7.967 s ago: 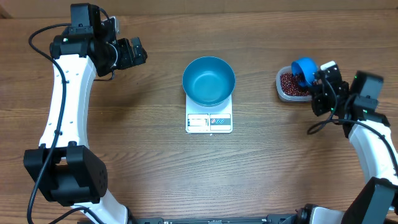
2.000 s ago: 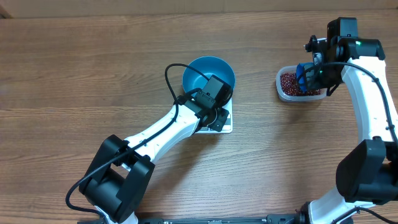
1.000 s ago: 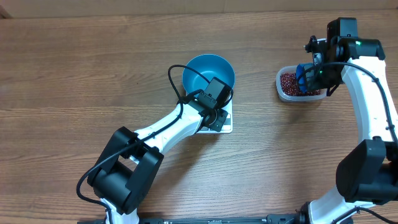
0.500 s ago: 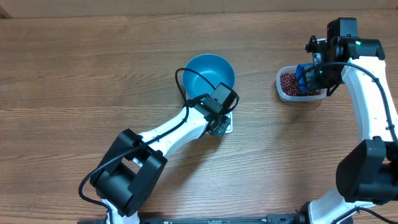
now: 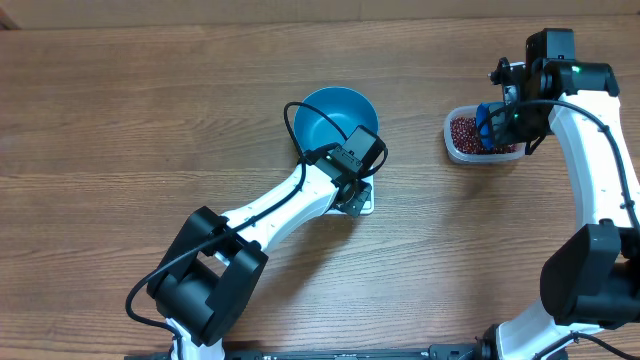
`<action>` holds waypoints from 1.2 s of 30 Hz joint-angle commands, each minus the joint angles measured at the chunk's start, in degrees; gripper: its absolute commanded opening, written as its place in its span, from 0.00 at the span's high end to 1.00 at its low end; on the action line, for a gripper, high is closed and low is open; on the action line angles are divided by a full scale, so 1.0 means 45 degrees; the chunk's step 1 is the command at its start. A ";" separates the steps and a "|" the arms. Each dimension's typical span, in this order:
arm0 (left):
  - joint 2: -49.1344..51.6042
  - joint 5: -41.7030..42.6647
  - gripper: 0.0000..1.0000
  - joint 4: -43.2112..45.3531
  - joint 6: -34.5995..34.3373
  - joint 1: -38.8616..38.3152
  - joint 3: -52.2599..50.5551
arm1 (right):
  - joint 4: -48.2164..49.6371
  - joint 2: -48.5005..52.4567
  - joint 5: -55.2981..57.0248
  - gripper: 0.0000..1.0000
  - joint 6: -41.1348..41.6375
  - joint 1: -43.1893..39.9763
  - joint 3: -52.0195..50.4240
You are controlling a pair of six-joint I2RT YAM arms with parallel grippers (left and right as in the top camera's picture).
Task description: Scoop item into bowl and weigh 150g on scale
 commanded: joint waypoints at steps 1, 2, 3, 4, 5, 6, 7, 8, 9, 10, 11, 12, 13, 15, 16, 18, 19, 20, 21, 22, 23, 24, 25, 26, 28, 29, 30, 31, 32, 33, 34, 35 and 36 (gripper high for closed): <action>0.0233 -0.0199 0.96 0.0141 -0.0180 -0.0039 0.0078 | 0.0058 -0.0102 -0.0107 0.96 0.0063 0.0024 0.0015; 0.0233 -0.0199 0.96 0.0180 -0.0209 -0.0039 0.0029 | 0.0058 -0.0102 -0.0107 0.96 0.0063 0.0024 0.0015; 0.0233 -0.0209 0.96 0.0185 -0.0316 -0.0039 -0.0005 | 0.0058 -0.0102 -0.0107 0.96 0.0063 0.0024 0.0015; 0.0233 -0.0209 0.96 0.0194 -0.0374 -0.0029 -0.0029 | 0.0058 -0.0102 -0.0107 0.96 0.0063 0.0024 0.0015; 0.0233 -0.0209 0.96 0.0194 -0.0379 -0.0024 -0.0029 | 0.0058 -0.0102 -0.0107 0.96 0.0063 0.0024 0.0015; 0.0233 -0.0214 0.96 0.0204 -0.0379 -0.0024 -0.0029 | 0.0063 -0.0102 -0.0107 0.96 0.0063 0.0024 0.0015; 0.0233 -0.0223 0.96 0.0223 -0.0374 -0.0024 -0.0034 | 0.0063 -0.0102 -0.0107 0.96 0.0063 0.0024 0.0015; 0.0238 -0.0272 0.96 0.0262 -0.0379 -0.0024 -0.0053 | 0.0063 -0.0102 -0.0107 0.96 0.0063 0.0024 0.0015; 0.0248 -0.0296 0.96 0.0325 -0.0379 -0.0024 -0.0097 | 0.0063 -0.0102 -0.0107 0.96 0.0063 0.0024 0.0015; 0.0262 -0.0296 0.96 0.0359 -0.0379 -0.0024 -0.0136 | 0.0058 -0.0102 -0.0107 0.96 0.0063 0.0024 0.0015; 0.0330 -0.0296 0.96 0.0369 -0.0398 -0.0024 -0.0141 | 0.0058 -0.0102 -0.0107 0.96 0.0063 0.0024 0.0015; 0.0379 -0.0296 0.96 0.0369 -0.0442 -0.0024 -0.0141 | 0.0058 -0.0102 -0.0107 0.96 0.0063 0.0024 0.0015; 0.0393 -0.0311 0.96 0.0379 -0.0461 -0.0024 -0.0141 | 0.0058 -0.0102 -0.0107 0.96 0.0063 0.0024 0.0015; 0.0393 -0.0423 0.96 0.0447 -0.0461 -0.0024 -0.0141 | 0.0063 -0.0102 -0.0107 0.96 0.0063 0.0024 0.0015; 0.0393 -0.0423 0.96 0.0447 -0.0461 -0.0024 -0.0141 | 0.0063 -0.0102 -0.0107 0.96 0.0063 0.0024 0.0015; 0.0398 -0.0423 0.96 0.0418 -0.0461 -0.0024 -0.0141 | 0.0058 -0.0102 -0.0107 0.96 0.0063 0.0024 0.0015; 0.0398 -0.0423 0.96 0.0408 -0.0457 -0.0024 -0.0141 | 0.0058 -0.0102 -0.0107 0.96 0.0063 0.0024 0.0015; 0.0398 -0.0423 0.96 0.0403 -0.0457 -0.0024 -0.0146 | 0.0058 -0.0102 -0.0107 0.96 0.0063 0.0024 0.0015; 0.0398 -0.0423 0.96 0.0403 -0.0457 -0.0024 -0.0155 | 0.0058 -0.0102 -0.0107 0.96 0.0063 0.0024 0.0015; 0.0398 -0.0423 0.96 0.0408 -0.0461 -0.0024 -0.0170 | 0.0058 -0.0102 -0.0107 0.96 0.0063 0.0024 0.0015; 0.0403 -0.0423 0.96 0.0408 -0.0461 -0.0024 -0.0199 | 0.0063 -0.0102 -0.0107 0.96 0.0063 0.0024 0.0015; 0.0408 -0.0418 0.96 0.0398 -0.0457 -0.0024 -0.0199 | 0.0063 -0.0102 -0.0107 0.96 0.0063 0.0024 0.0015; 0.0423 -0.0418 0.96 0.0393 -0.0457 -0.0024 -0.0199 | 0.0063 -0.0102 -0.0107 0.96 0.0063 0.0024 0.0015; 0.0423 -0.0408 0.96 0.0384 -0.0457 -0.0024 -0.0199 | 0.0063 -0.0102 -0.0107 0.96 0.0063 0.0024 0.0015; 0.0427 -0.0408 0.96 0.0359 -0.0457 -0.0024 -0.0199 | 0.0063 -0.0102 -0.0107 0.96 0.0063 0.0024 0.0015; 0.0432 -0.0403 0.96 0.0330 -0.0461 -0.0024 -0.0199 | 0.0063 -0.0102 -0.0107 0.96 0.0063 0.0024 0.0015; 0.0466 -0.0403 0.96 0.0306 -0.0461 -0.0024 -0.0199 | 0.0063 -0.0102 -0.0107 0.96 0.0063 0.0024 0.0015; 0.0486 -0.0398 0.96 0.0296 -0.0461 -0.0024 -0.0199 | 0.0063 -0.0102 -0.0107 0.96 0.0063 0.0024 0.0015; 0.0554 -0.0389 0.96 0.0257 -0.0461 -0.0024 -0.0199 | 0.0063 -0.0102 -0.0107 0.96 0.0063 0.0024 0.0015; 0.0554 -0.0389 0.96 0.0146 -0.0466 -0.0024 -0.0199 | 0.0063 -0.0102 -0.0107 0.96 0.0063 0.0024 0.0015; 0.0544 -0.0393 0.96 0.0121 -0.0466 -0.0024 -0.0189 | 0.0063 -0.0102 -0.0107 0.96 0.0058 0.0024 0.0015; 0.0539 -0.0393 0.96 0.0126 -0.0466 -0.0024 -0.0180 | 0.0063 -0.0102 -0.0102 0.96 0.0063 0.0024 0.0015; 0.0539 -0.0393 0.96 0.0141 -0.0471 -0.0024 -0.0160 | 0.0063 -0.0102 -0.0102 0.96 0.0058 0.0024 0.0015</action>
